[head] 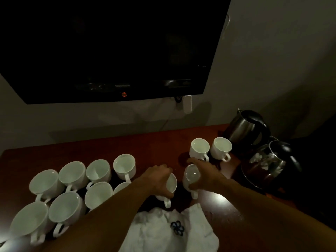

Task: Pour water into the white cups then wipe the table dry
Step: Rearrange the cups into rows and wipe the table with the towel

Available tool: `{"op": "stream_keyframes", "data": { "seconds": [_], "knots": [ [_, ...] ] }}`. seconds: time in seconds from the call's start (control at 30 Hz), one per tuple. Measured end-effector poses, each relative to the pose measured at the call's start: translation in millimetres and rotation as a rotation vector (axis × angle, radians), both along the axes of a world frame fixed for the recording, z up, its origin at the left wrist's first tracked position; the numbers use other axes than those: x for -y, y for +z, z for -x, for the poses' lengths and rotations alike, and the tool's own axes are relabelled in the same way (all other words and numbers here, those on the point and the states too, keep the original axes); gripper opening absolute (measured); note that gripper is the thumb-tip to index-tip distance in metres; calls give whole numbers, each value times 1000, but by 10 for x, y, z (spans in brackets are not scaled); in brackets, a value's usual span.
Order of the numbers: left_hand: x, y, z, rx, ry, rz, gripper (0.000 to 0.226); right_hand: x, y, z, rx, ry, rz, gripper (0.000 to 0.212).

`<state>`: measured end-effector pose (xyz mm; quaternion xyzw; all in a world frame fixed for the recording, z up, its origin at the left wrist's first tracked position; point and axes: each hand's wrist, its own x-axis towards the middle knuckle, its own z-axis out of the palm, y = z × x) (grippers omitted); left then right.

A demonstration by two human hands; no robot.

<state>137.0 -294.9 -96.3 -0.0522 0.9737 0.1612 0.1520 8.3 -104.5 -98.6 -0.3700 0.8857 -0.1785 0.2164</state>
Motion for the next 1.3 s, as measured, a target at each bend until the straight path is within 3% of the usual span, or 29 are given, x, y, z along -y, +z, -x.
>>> {"op": "stream_keyframes", "data": {
  "seconds": [0.53, 1.3],
  "knots": [
    [-789, 25, 908, -35, -26, -82, 69, -877, 26, 919, 8, -16, -151, 111],
    [-1298, -84, 1359, -39, 13, -17, 69, -1032, 33, 1249, 2, 108, -182, 93]
  ]
}}
